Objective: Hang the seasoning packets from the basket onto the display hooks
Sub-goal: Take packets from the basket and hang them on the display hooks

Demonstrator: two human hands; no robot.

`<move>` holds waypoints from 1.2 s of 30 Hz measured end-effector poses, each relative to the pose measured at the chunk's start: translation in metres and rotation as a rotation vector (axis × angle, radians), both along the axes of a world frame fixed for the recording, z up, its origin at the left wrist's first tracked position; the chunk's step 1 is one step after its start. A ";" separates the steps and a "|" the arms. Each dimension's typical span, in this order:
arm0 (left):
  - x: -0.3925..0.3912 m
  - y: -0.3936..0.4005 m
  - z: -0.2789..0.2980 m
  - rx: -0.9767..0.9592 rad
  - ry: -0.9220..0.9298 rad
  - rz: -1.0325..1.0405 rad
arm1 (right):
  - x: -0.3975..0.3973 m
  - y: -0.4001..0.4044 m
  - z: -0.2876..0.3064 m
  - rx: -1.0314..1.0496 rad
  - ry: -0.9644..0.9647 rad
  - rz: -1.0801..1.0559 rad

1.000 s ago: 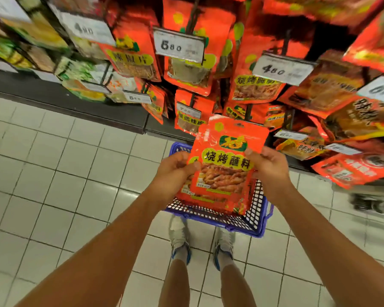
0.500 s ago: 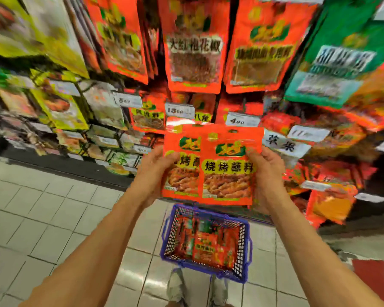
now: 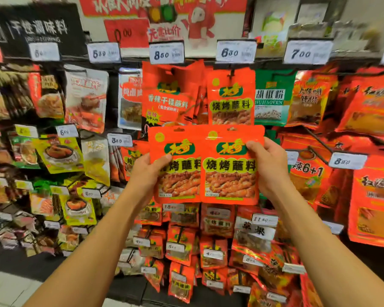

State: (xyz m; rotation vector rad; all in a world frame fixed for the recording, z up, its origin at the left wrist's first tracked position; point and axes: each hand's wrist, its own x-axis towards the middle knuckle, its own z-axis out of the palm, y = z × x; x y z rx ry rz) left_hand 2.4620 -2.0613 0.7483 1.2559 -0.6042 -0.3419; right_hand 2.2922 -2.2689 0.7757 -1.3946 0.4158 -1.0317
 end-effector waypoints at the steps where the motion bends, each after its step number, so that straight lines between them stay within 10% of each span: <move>1: 0.003 -0.002 0.008 -0.021 -0.002 0.034 | 0.001 -0.003 0.010 -0.008 -0.023 -0.017; 36: 0.018 -0.108 0.105 -0.072 -0.118 0.056 | 0.085 -0.061 0.119 -0.136 0.074 -0.437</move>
